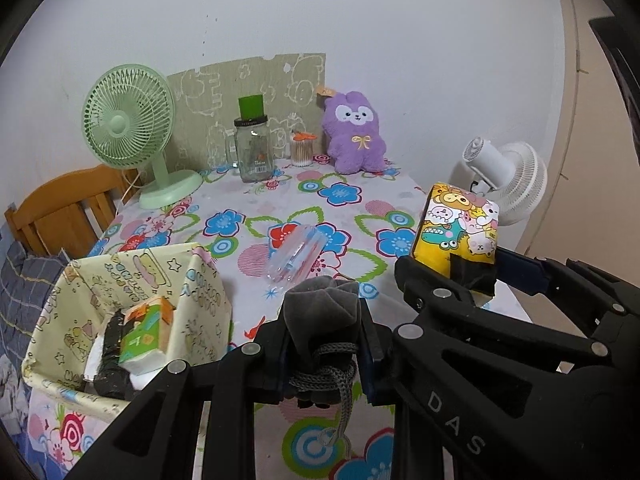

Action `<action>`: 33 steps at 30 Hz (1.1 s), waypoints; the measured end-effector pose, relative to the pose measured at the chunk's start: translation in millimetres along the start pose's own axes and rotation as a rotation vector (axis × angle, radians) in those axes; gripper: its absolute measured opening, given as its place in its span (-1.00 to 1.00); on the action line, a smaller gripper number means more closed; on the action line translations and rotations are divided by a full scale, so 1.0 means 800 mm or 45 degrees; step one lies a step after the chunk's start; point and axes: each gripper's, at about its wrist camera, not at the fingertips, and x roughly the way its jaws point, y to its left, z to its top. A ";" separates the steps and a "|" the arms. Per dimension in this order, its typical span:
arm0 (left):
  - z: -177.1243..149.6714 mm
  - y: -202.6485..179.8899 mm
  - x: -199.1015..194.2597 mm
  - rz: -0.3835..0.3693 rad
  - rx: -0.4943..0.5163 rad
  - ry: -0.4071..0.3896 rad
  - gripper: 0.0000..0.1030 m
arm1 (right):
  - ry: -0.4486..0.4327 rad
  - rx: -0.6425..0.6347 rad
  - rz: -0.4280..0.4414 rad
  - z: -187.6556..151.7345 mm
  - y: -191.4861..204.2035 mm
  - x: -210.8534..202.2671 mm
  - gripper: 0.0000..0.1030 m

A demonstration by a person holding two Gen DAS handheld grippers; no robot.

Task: Organize soft objects
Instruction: 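Carry the gray pouch and yellow snack bag toward the cardboard box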

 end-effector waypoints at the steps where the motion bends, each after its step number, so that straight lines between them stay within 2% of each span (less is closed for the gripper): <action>1: -0.001 0.001 -0.005 0.001 0.004 -0.007 -0.49 | -0.006 0.002 0.003 -0.002 0.002 -0.005 0.14; 13: -0.004 0.022 -0.046 -0.009 0.021 -0.078 -0.49 | -0.093 -0.030 -0.001 -0.003 0.033 -0.055 0.14; 19: -0.006 0.040 -0.053 0.009 0.034 -0.088 -0.48 | -0.108 -0.032 0.023 -0.007 0.050 -0.059 0.14; 33: -0.007 0.112 -0.051 0.103 -0.045 -0.100 -0.48 | -0.127 -0.096 0.103 0.003 0.107 -0.052 0.13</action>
